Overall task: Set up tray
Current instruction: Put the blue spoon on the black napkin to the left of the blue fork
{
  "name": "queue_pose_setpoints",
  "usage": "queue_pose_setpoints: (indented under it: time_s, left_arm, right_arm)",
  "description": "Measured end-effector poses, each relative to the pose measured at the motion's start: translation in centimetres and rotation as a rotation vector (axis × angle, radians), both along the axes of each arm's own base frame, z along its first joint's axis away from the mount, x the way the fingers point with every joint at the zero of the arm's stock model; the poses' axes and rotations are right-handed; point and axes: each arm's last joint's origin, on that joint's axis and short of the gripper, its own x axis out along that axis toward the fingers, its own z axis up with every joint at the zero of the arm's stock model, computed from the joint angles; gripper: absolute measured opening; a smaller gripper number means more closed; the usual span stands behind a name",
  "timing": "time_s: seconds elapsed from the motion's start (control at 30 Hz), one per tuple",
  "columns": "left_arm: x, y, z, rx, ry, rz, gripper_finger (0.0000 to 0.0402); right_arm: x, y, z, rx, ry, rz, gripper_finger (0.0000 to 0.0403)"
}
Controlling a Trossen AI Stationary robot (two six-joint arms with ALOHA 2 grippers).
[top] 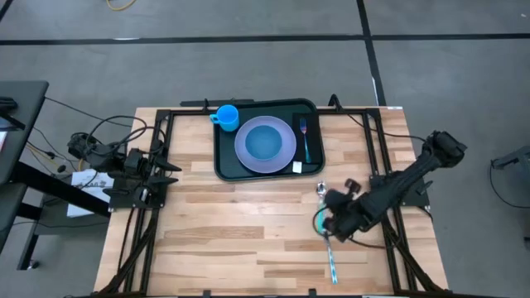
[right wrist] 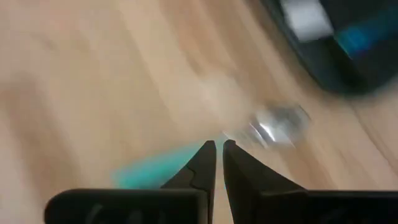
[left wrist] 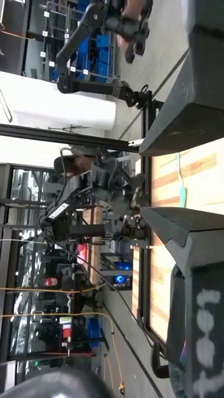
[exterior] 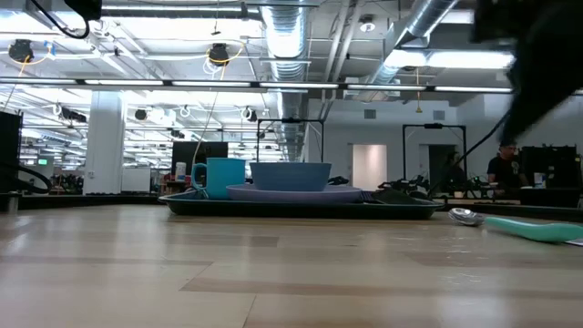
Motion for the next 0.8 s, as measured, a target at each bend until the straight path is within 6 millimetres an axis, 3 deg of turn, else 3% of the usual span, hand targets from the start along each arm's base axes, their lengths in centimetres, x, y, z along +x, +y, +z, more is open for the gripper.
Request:
queue_pose_setpoints:
  time_s: [0.17,0.33,0.5,0.8]
  left_arm:
    - [0.0,0.0,0.0,0.0,0.0,0.0,0.0132]
    - [0.0,0.0,0.0,0.004,-0.005,0.006,0.0132]
    - [0.0,0.0,0.0,-0.001,-0.004,0.006,0.0132]
    - [0.0,0.0,0.0,-0.002,0.001,0.006,0.0132]
  right_arm:
    - [-2.4,-1.1,-0.3,0.105,-0.093,-0.136,0.0002]
    - [-3.5,-1.5,-1.3,0.2,-0.136,0.002,0.0002]
    - [-5.1,-2.7,-3.0,0.299,-0.152,-0.109,0.0001]
    - [-4.1,-2.2,-2.9,0.548,-0.293,-0.225,0.0003]
